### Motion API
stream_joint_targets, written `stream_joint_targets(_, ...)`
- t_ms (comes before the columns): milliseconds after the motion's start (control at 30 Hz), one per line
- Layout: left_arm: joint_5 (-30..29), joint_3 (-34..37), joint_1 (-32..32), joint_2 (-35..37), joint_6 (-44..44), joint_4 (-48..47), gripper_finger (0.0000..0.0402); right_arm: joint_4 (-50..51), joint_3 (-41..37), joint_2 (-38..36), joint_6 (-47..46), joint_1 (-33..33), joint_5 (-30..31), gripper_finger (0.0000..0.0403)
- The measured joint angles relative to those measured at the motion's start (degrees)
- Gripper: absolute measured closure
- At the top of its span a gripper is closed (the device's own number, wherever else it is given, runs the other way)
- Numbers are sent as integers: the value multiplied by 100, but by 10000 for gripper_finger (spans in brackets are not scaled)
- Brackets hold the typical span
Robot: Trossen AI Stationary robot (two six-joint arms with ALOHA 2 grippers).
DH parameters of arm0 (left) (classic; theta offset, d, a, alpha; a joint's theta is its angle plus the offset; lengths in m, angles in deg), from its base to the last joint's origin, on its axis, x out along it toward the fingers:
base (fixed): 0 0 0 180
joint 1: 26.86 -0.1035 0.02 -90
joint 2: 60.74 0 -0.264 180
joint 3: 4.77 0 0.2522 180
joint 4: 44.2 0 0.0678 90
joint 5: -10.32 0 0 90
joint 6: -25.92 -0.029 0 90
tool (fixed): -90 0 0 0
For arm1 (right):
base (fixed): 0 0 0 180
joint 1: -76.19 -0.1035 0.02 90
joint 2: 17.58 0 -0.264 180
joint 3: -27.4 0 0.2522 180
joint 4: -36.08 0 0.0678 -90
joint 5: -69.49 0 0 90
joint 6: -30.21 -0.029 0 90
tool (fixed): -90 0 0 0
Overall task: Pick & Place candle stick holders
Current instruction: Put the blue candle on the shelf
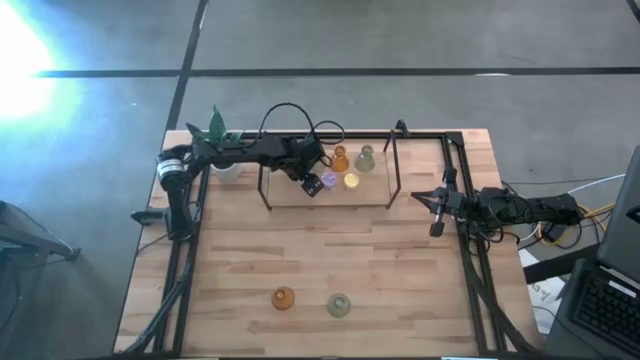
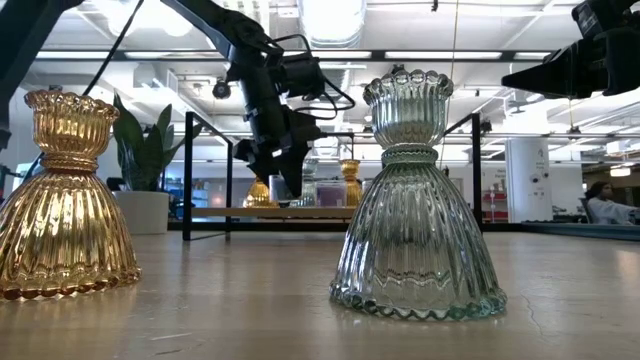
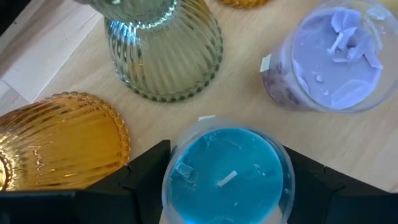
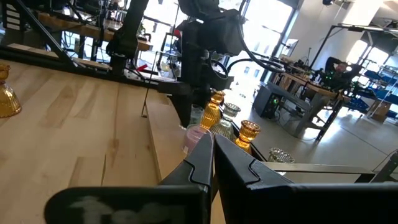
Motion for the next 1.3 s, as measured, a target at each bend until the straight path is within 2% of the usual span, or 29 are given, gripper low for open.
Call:
stream_joint_targets(1133, 167, -7, 111, -9, 224, -35, 156, 0, 0, 0, -2, 2, 0, 394)
stream_joint_targets(1300, 205, -7, 111, -9, 222, -39, 142, 0, 0, 0, 0, 2, -2, 394)
